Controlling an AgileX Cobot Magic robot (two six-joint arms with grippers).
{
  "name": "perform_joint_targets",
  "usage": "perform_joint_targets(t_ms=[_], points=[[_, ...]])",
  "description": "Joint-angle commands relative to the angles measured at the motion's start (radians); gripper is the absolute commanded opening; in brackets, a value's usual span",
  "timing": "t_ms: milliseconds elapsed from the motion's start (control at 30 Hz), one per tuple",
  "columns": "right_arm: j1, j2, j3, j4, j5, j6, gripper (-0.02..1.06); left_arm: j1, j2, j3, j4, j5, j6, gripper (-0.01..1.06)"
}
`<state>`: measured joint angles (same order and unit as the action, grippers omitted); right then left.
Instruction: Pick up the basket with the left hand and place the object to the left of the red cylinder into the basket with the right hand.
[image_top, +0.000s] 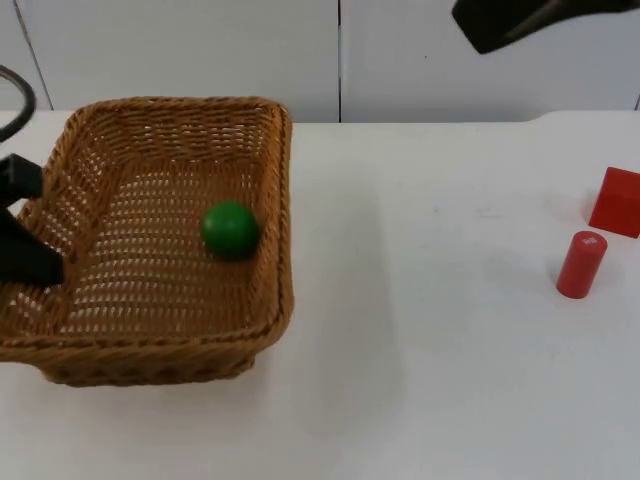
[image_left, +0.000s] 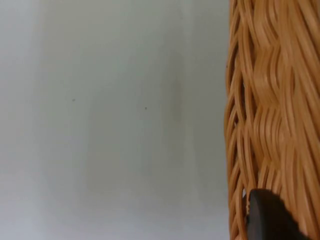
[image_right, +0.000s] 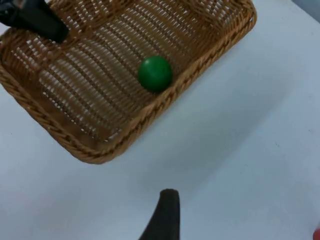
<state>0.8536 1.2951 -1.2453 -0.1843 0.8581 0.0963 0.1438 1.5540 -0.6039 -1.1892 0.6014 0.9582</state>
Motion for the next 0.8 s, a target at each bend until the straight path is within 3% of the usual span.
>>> perform_joint_targets(t_ms=[0,200,367,700,767], points=[[0.002,-0.009,0.004,0.003,-0.017,0.004,0.74,-0.034,0.023,-0.013,-0.065,-0.013,0.022,0.00],[0.002,-0.009,0.004,0.007,-0.017,0.004,0.74,-0.175,0.189,-0.132,-0.152,-0.101,0.043,0.00],[0.002,-0.009,0.004,0.007,-0.019,0.004,0.74,-0.266,0.343,-0.244,-0.244,-0.117,0.095,0.00],[0.002,-0.009,0.004,0.005,-0.057,0.004,0.74,-0.340,0.506,-0.384,-0.291,-0.124,0.141,0.00],[0.002,-0.009,0.004,0.005,-0.067,0.004,0.74,-0.340,0.509,-0.384,-0.293,-0.146,0.167,0.07]])
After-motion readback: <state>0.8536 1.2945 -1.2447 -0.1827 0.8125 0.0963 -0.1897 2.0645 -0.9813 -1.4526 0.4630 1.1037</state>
